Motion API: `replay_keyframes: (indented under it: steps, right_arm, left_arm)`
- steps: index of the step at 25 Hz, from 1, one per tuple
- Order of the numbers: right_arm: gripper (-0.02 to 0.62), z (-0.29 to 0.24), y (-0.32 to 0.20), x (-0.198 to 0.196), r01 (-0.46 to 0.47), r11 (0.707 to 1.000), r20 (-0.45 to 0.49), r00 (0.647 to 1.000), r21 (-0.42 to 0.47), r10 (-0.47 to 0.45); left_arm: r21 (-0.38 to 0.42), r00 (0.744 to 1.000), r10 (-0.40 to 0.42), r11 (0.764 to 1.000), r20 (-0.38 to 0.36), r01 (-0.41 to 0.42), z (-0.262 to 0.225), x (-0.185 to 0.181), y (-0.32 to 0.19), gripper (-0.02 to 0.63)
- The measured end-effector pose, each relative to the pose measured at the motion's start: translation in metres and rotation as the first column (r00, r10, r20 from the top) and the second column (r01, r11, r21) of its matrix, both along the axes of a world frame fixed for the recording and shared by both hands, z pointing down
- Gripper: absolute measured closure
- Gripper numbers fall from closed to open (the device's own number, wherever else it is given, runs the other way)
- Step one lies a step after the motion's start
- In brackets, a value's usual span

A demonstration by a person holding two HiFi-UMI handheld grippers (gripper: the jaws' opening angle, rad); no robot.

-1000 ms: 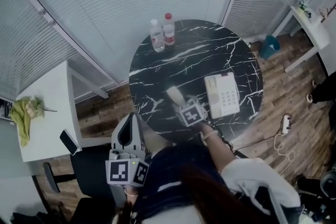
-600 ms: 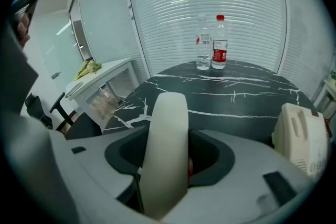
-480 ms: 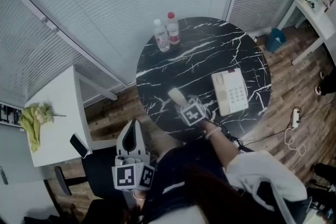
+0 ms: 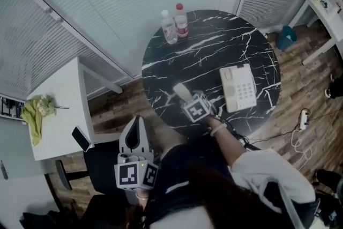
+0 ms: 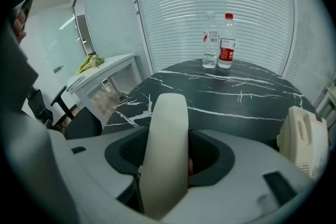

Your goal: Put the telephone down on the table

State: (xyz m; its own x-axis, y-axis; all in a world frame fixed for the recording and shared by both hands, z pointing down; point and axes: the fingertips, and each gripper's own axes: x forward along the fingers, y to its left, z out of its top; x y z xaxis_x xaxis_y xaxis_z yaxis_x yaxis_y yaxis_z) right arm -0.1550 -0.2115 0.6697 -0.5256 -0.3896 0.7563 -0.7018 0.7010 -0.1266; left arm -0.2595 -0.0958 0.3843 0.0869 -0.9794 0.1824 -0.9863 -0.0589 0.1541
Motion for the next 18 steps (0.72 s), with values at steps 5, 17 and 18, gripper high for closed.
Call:
replay_keyframes:
  steps: [5,17,18]
  right_arm:
    - [0.364,0.005,0.004,0.003,0.008,1.0,-0.041,0.999,-0.001,-0.008]
    - [0.365,0.011,0.016,-0.001,0.01,1.0,-0.039,0.999,-0.027,-0.011]
    - [0.365,0.011,0.016,-0.001,0.009,1.0,-0.039,0.999,-0.03,-0.011]
  left_arm:
    - [-0.009,1.0,-0.01,1.0,0.001,0.01,0.002,0.0,0.006,0.595]
    - [-0.014,1.0,-0.027,1.0,0.008,0.027,0.004,0.0,0.019,0.595]
    - [-0.014,1.0,-0.03,0.999,0.007,0.03,0.004,0.0,0.02,0.595]
